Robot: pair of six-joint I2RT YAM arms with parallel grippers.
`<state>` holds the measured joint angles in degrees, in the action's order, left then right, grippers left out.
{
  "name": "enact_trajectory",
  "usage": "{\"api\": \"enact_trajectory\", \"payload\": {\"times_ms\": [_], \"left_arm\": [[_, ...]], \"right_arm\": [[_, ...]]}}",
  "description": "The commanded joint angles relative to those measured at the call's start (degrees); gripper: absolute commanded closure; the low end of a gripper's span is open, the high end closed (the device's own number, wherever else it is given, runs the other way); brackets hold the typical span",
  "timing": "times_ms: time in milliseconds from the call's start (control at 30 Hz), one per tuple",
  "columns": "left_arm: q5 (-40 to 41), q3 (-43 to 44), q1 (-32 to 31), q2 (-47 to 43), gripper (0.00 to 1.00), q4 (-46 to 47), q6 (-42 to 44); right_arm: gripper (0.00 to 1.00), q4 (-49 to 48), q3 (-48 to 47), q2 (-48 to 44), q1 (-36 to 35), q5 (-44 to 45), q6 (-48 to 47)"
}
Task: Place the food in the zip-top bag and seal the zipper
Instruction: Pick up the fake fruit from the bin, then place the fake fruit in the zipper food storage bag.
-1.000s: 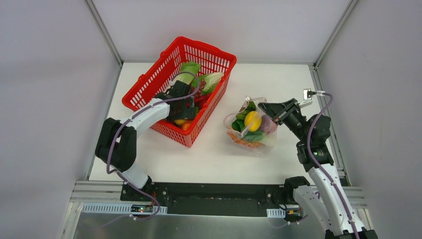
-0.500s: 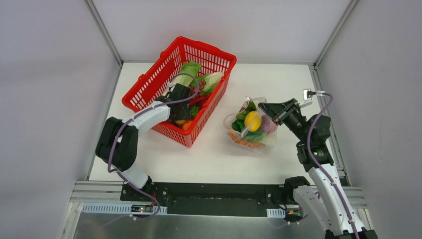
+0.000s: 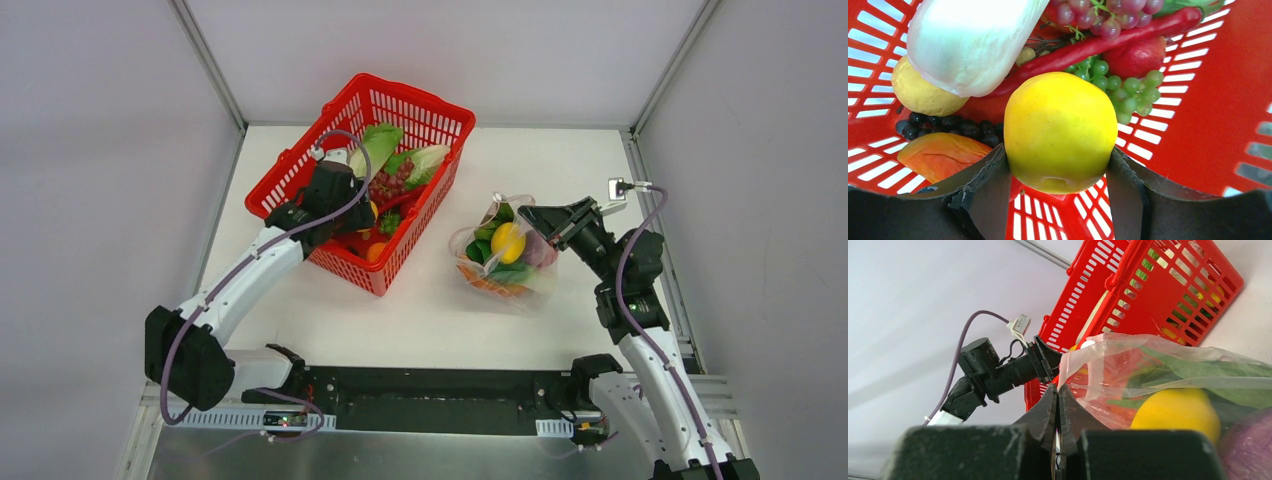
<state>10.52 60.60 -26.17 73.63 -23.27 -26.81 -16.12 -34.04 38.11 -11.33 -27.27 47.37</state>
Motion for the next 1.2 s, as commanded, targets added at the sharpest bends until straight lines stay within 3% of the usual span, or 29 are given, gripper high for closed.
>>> {"api": "enact_trajectory", "payload": {"times_ms": [0, 367, 433, 500, 567, 633, 833, 967, 1167], "left_arm": [[-3.45, -1.12, 0.07, -3.26, 0.7, -0.78, 1.15], [-8.31, -2.88, 0.07, -16.43, 0.67, 4.58, 5.11], [-11.68, -2.71, 0.07, -18.77, 0.66, 6.53, 5.54], [-20.05, -2.01, 0.07, -19.31, 0.66, 10.1, 6.65], [-30.86, -0.74, -0.37, -18.21, 0.67, 14.09, 6.11], [-36.44, 1.79, -3.01, -15.76, 0.67, 15.64, 6.18], [-35.34, 8.91, -15.63, -7.38, 0.68, 17.29, 8.63], [-35.58, 9.39, -17.35, -3.66, 0.69, 22.16, 5.59], [-42.07, 15.68, -20.3, 2.44, 0.67, 16.91, 8.11]], "right_arm": [[1.0, -5.0, -0.58, -0.6, 0.26, -0.33, 0.51], [1.0, -4.98, -0.29, -0.95, 0.24, -0.07, 0.52], [1.0, -5.13, -0.31, -0.77, 0.24, -0.19, 0.48], [1.0, -5.22, -0.29, -0.75, 0.25, -0.4, 0.67], [1.0, -5.44, -0.21, -0.74, 0.26, -0.48, 0.75], [1.0, -5.55, -0.23, -0.74, 0.26, -0.5, 0.85], [1.0, -5.63, -0.32, -1.08, 0.26, -0.49, 1.19], [1.0, -5.66, -0.32, -1.41, 0.26, -0.76, 1.32], [1.0, -6.03, -0.16, -1.41, 0.24, -1.14, 1.29]]}}
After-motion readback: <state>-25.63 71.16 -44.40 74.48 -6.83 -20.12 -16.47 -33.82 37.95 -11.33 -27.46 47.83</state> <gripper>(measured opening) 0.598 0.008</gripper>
